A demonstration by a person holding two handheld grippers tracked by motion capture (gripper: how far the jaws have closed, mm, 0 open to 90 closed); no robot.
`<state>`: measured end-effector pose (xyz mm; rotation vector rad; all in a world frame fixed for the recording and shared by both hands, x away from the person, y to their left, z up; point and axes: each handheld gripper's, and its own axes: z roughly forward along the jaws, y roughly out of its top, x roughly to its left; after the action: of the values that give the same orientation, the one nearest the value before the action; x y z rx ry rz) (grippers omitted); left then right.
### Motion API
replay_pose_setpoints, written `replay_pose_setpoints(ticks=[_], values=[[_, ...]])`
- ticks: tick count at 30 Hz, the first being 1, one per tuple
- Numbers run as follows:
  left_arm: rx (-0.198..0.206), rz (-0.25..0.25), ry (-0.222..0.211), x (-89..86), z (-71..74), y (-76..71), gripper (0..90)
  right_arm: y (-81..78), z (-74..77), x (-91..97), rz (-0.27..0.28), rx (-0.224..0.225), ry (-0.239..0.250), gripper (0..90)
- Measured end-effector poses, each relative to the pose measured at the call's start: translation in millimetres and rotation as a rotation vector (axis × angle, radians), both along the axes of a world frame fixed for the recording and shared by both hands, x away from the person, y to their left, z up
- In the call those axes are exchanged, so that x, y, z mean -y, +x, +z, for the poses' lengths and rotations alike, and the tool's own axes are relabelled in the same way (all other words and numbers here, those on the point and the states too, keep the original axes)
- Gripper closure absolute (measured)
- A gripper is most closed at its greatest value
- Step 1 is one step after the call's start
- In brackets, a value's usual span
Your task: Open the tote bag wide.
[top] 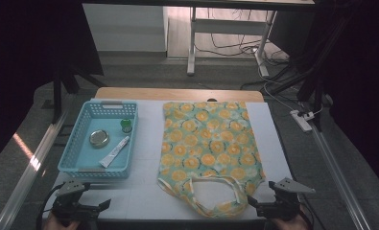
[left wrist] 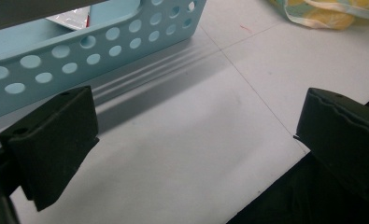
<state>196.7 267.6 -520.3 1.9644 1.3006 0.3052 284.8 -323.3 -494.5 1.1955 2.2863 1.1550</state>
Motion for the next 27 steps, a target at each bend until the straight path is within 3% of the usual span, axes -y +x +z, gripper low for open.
replay_pose_setpoints(ticks=[13, 27], values=[[-0.002, 0.001, 0.001, 0.0, 0.0, 0.2, 0.0, -3.8, 6.3, -10.7, 0.060, 0.046, -0.031, 0.0], [-0.002, -0.001, 0.008, 1.0, -0.2, 0.4, 0.0, -5.2, 10.8, -32.8, 0.140, 0.050, -0.022, 0.0]])
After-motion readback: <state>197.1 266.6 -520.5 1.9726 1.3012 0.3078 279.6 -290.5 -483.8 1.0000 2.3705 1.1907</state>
